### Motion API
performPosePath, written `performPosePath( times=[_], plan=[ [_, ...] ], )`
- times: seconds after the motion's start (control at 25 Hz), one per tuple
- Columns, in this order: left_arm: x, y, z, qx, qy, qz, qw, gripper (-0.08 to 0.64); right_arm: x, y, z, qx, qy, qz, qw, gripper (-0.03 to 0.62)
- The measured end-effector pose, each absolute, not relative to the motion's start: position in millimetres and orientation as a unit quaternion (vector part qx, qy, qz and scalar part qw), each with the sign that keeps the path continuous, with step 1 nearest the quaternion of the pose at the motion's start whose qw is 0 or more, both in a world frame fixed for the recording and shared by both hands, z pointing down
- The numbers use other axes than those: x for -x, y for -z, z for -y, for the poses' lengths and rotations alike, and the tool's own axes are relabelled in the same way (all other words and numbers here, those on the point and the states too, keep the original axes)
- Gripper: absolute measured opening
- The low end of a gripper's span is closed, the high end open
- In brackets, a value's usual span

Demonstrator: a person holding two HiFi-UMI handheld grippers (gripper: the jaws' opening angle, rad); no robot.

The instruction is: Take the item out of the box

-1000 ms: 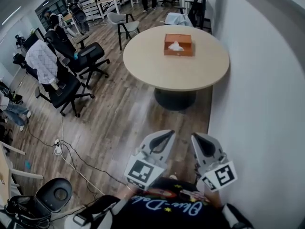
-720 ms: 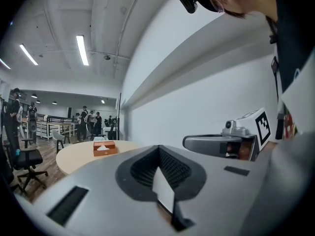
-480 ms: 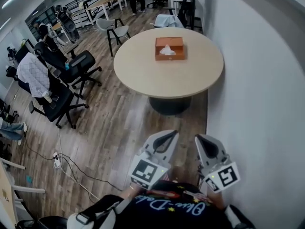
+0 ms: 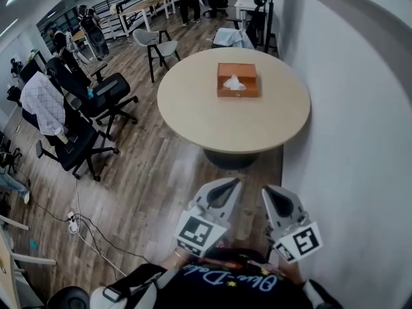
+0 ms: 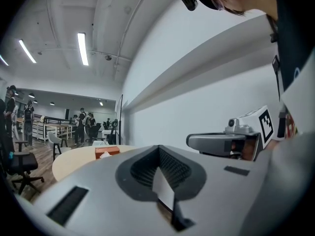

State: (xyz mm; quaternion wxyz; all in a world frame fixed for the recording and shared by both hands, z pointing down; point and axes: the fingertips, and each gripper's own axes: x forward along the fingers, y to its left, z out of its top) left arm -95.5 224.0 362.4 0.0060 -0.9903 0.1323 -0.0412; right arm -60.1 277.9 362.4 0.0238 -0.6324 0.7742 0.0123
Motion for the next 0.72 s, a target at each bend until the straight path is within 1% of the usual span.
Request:
performPosePath(
  times=[0.72],
  plan=[
    [91, -359, -138, 0.992, 0.027, -0.127, -0.005, -0.015, 57, -358, -194, 0.643, -0.010, -0.766, 0.014, -0.003]
  ],
)
